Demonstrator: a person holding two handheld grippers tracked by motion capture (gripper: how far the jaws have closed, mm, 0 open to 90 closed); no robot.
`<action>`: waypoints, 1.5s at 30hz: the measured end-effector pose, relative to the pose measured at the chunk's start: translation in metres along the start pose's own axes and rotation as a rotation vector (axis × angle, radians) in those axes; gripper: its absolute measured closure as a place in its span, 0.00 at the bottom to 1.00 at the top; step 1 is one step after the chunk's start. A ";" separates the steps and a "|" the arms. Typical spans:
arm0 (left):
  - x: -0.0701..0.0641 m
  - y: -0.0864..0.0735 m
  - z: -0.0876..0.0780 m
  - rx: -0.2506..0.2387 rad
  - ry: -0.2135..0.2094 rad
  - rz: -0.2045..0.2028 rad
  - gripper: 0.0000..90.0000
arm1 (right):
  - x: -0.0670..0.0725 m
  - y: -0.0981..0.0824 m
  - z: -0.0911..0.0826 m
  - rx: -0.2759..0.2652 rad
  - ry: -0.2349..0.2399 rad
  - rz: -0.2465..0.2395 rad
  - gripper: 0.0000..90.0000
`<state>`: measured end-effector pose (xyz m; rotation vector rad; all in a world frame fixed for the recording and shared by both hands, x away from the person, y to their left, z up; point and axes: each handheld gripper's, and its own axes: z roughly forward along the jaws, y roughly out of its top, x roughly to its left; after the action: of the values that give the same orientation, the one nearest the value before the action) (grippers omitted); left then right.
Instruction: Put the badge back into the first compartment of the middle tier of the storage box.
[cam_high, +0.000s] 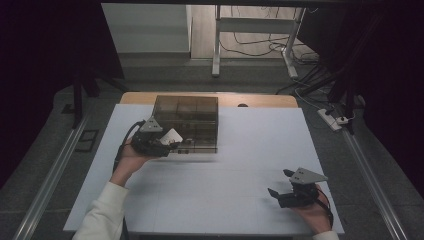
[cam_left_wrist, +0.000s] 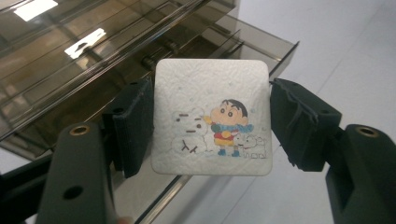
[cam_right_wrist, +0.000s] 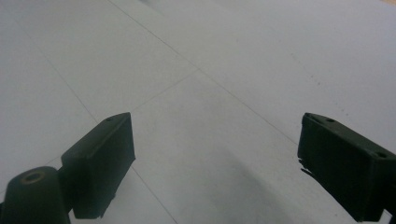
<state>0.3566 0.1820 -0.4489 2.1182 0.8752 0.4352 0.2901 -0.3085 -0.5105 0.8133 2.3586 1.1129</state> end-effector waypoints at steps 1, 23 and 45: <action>0.001 -0.001 0.000 0.001 0.004 -0.003 0.37 | 0.000 0.000 0.000 0.000 0.000 0.000 0.12; 0.023 -0.016 0.006 0.006 0.108 -0.128 0.37 | 0.000 0.000 0.001 0.005 -0.003 0.001 0.12; 0.026 -0.026 0.026 -0.025 0.165 -0.179 0.37 | 0.000 0.000 0.002 0.010 -0.002 -0.006 0.12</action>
<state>0.3781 0.1985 -0.4846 1.9816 1.1369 0.5294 0.2909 -0.3074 -0.5119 0.8104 2.3645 1.0987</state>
